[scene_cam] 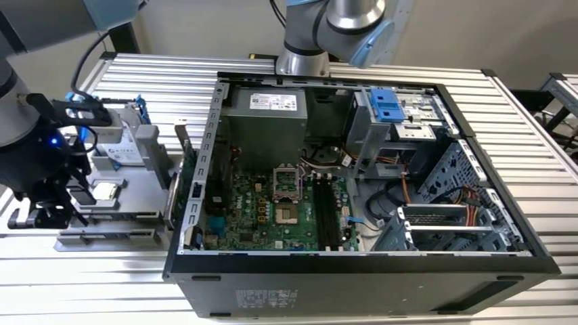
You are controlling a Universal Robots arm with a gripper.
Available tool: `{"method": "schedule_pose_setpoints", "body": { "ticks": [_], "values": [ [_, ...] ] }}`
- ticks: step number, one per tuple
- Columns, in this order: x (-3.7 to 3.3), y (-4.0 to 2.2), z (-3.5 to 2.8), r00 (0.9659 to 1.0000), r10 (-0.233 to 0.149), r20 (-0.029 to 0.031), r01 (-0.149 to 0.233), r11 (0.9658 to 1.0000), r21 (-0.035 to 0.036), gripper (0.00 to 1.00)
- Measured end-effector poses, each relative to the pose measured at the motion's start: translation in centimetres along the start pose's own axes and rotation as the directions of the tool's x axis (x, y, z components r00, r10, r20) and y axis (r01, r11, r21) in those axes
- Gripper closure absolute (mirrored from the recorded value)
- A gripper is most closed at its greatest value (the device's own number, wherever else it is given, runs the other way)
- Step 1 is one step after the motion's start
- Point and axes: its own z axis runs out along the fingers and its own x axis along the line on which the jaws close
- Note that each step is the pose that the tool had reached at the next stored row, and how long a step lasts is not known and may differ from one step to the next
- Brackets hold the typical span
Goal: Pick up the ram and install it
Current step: 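Pick up the ram and move it above insertion slot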
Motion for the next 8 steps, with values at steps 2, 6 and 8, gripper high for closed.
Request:
{"method": "schedule_pose_setpoints", "body": {
  "ticks": [2, 6, 8],
  "values": [
    [0.03, -0.01, 0.37, 1.0000, 0.000, 0.0000, 0.000, 1.0000, 0.0000, 0.00],
    [0.06, -0.01, 0.98, 1.0000, 0.000, -0.0005, 0.000, 1.0000, 0.0000, 0.00],
    [0.06, -0.02, 1.10, 1.0000, 0.000, -0.0006, 0.000, 1.0000, 0.0010, 0.00]
  ]
}}
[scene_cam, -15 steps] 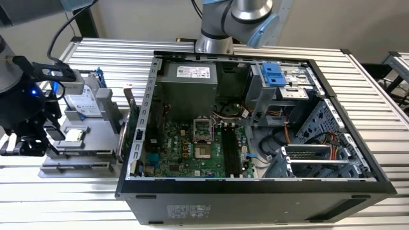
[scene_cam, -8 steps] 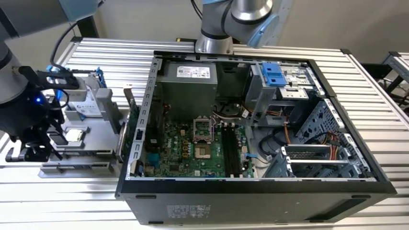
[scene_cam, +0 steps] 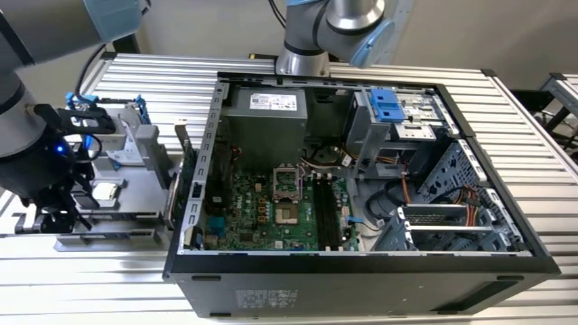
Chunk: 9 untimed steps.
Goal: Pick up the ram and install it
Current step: 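Pick up the ram and move it above insertion slot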
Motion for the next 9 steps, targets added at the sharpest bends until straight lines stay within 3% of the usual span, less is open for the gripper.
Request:
{"method": "schedule_pose_setpoints", "body": {
  "ticks": [2, 6, 9],
  "values": [
    [0.01, 0.00, 0.30, 1.0000, 0.000, -0.0009, 0.000, 1.0000, 0.0025, 0.00],
    [0.04, 0.00, 1.00, 1.0000, 0.000, -0.0085, 0.000, 1.0000, 0.0025, 0.00],
    [0.05, 0.00, 1.54, 1.0000, 0.000, -0.0098, 0.000, 1.0000, 0.0023, 0.00]
  ]
}}
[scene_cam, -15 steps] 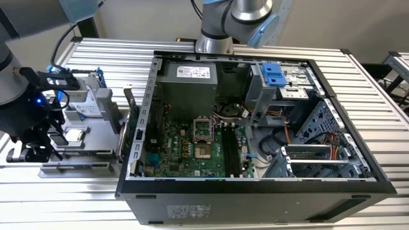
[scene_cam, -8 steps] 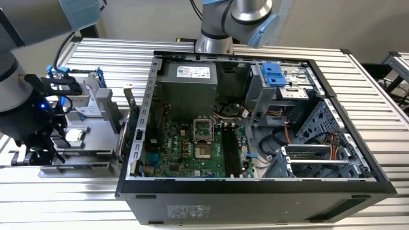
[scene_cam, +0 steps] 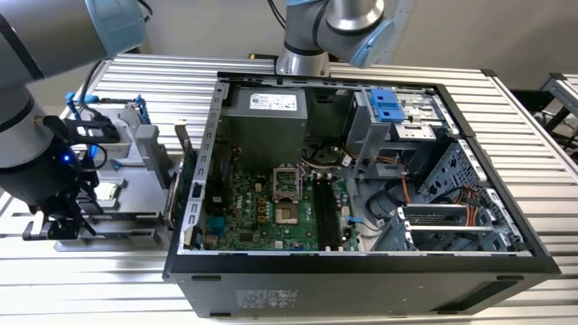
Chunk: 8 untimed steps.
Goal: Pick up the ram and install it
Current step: 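Pick up the ram and move it above insertion slot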
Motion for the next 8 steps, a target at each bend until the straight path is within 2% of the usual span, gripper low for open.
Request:
{"method": "schedule_pose_setpoints", "body": {
  "ticks": [4, 8],
  "values": [
    [0.01, 0.01, 0.71, 1.0000, 0.000, 0.0001, 0.000, 1.0000, -0.0020, 0.00],
    [0.03, 0.00, 1.36, 1.0000, 0.000, 0.0002, 0.000, 1.0000, -0.0071, 0.00]
  ]
}}
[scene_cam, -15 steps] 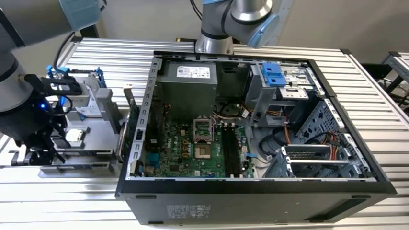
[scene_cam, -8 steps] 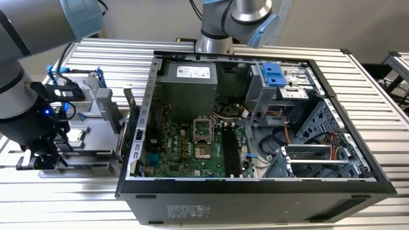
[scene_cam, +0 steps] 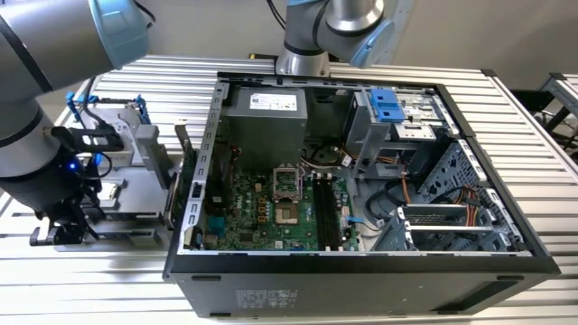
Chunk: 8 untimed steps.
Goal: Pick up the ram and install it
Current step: 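Pick up the ram and move it above insertion slot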
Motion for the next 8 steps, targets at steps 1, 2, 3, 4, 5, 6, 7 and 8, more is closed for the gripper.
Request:
{"method": "schedule_pose_setpoints", "body": {
  "ticks": [1, 2, 3, 4, 5, 6, 7, 8],
  "values": [
    [0.01, 0.00, 0.16, 1.0000, 0.000, 0.0001, 0.000, 1.0000, -0.0012, 0.00],
    [0.01, 0.00, 0.33, 1.0000, 0.000, 0.0001, 0.000, 1.0000, -0.0026, 0.00],
    [0.02, -0.01, 0.50, 1.0000, 0.000, 0.0000, 0.000, 1.0000, -0.0034, 0.00],
    [0.02, -0.01, 0.69, 1.0000, 0.000, 0.0000, 0.000, 1.0000, -0.0035, 0.00],
    [0.03, -0.01, 0.87, 1.0000, 0.000, 0.0001, 0.000, 1.0000, -0.0036, 0.00],
    [0.04, -0.01, 1.05, 1.0000, 0.000, 0.0001, 0.000, 1.0000, -0.0036, 0.00],
    [0.04, -0.01, 1.22, 1.0000, 0.000, 0.0000, 0.000, 1.0000, -0.0036, 0.00],
    [0.05, -0.01, 1.40, 1.0000, 0.000, 0.0000, 0.000, 1.0000, -0.0036, 0.00]
  ]
}}
